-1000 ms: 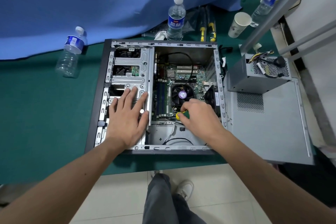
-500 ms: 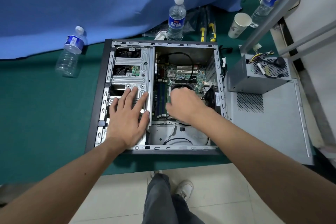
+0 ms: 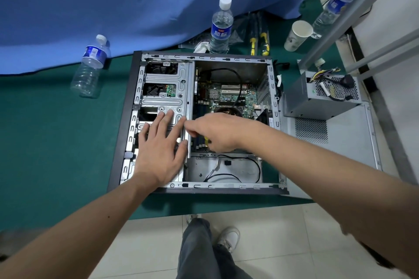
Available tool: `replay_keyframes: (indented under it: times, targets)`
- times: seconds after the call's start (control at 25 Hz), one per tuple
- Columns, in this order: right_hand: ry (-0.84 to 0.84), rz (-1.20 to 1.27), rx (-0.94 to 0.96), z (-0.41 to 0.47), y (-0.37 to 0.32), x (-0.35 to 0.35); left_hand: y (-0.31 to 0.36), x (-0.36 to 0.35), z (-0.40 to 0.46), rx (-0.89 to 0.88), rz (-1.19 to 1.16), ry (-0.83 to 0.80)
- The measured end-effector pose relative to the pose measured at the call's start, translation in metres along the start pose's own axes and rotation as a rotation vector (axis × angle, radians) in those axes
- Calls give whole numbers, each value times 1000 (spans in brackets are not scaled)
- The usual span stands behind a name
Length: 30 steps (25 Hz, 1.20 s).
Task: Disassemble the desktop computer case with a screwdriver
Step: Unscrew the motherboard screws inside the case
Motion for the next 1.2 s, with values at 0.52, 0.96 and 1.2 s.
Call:
replay_keyframes:
  times: [0.52, 0.96, 1.2]
  targets:
    - [169, -124, -144, -1, 2, 12, 1, 1, 1, 7, -3, 6]
    - [142, -239, -373, -12, 18, 13, 1, 1, 1, 6, 0, 3]
    - [146, -138, -77, -6, 5, 16, 1, 1, 0, 8, -5, 11]
Point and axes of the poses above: each hand's wrist, its own z-axis towards the middle knuckle, its own x-axis out of the back of the hand, y = z × x, the point moved 7 cm from there along z, towards the middle knuckle, and after that the axes turned 15 degrees about y, right-handed, at the moved point
